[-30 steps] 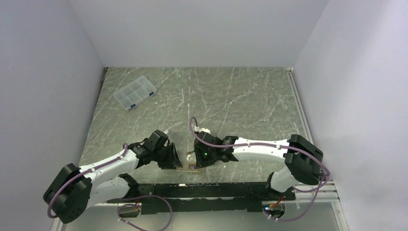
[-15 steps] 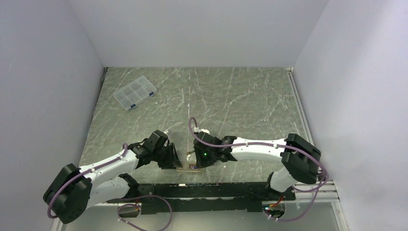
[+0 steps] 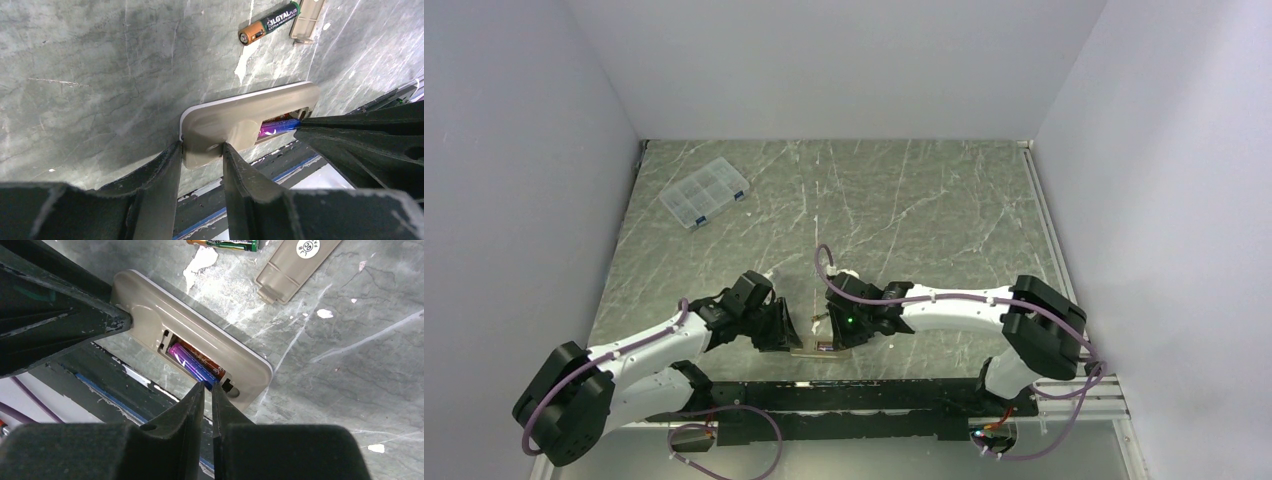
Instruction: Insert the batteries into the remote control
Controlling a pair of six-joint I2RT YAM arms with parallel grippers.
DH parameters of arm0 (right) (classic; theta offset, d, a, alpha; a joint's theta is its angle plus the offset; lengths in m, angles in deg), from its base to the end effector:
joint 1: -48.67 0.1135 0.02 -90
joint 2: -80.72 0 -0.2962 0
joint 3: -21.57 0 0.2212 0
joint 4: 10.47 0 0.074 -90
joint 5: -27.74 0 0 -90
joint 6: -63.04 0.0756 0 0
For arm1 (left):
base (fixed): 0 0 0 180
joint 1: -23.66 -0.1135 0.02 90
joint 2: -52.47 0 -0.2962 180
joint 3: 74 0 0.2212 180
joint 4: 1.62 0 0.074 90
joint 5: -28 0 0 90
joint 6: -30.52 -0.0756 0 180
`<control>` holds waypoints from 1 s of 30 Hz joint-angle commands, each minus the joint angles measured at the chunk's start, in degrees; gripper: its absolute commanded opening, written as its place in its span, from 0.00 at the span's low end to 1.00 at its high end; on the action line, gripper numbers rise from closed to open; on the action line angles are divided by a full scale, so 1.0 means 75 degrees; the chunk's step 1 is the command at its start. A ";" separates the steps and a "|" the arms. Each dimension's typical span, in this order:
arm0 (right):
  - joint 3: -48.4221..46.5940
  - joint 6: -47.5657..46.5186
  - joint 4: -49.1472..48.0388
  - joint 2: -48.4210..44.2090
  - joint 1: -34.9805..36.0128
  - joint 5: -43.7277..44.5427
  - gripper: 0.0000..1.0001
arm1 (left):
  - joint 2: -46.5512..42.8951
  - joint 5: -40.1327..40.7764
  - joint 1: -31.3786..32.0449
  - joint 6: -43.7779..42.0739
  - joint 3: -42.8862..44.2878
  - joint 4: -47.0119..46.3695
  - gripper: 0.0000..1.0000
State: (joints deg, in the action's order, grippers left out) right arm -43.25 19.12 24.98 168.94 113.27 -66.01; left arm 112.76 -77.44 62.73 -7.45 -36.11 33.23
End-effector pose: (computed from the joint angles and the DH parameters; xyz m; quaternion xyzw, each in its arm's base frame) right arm 0.1204 0.2651 0.1938 -0.1636 0.9488 0.2387 0.1267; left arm 0.1093 -0.1147 0.1629 -0.0697 0.9489 -0.2897 0.1036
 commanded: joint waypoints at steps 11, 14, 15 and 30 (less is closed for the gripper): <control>-0.0347 -0.0165 -0.0105 0.0628 0.0201 -0.0534 0.08 | -0.0104 -0.0203 0.0007 0.0210 -0.0129 -0.0474 0.37; -0.0549 -0.0291 0.0172 0.0836 0.0339 -0.0448 0.05 | -0.0111 -0.0182 0.0007 0.0222 -0.0136 -0.0485 0.37; -0.0611 -0.0327 0.0252 0.0892 0.0375 -0.0420 0.04 | -0.0116 -0.0184 0.0007 0.0223 -0.0130 -0.0495 0.37; -0.1373 -0.0871 0.1486 0.0669 0.0668 0.0411 0.00 | -0.0052 -0.0055 0.0015 0.0067 0.0001 -0.0297 0.37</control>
State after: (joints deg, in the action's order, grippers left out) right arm -51.20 13.90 30.66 175.72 117.31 -64.24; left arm 112.30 -77.59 62.64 -7.17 -36.50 31.97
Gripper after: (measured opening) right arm 0.007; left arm 0.375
